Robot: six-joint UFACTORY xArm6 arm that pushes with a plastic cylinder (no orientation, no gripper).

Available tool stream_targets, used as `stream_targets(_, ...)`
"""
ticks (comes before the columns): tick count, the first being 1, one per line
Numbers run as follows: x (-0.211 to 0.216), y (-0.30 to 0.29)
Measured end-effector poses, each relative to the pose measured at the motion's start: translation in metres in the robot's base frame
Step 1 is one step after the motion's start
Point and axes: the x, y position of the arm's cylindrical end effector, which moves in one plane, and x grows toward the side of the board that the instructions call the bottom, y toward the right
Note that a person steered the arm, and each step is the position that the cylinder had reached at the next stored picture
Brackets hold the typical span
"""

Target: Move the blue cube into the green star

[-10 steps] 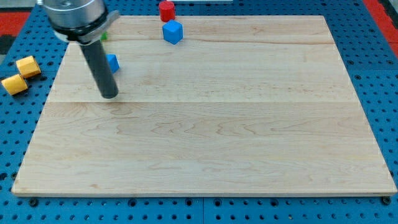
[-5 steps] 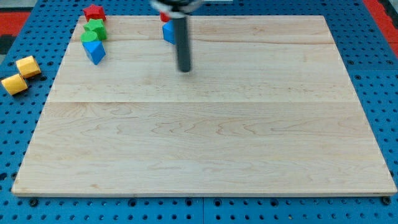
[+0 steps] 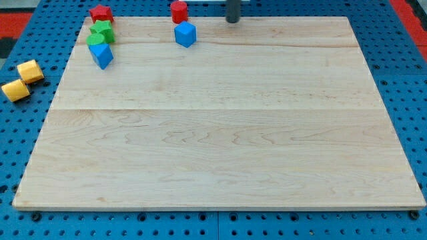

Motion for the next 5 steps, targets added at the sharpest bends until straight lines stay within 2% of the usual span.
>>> stream_targets(1, 0.025, -0.001)
stream_targets(2, 0.032, -0.059)
stream_targets(3, 0.049, -0.093)
stream_targets(4, 0.078, -0.059)
stream_targets(5, 0.058, -0.129)
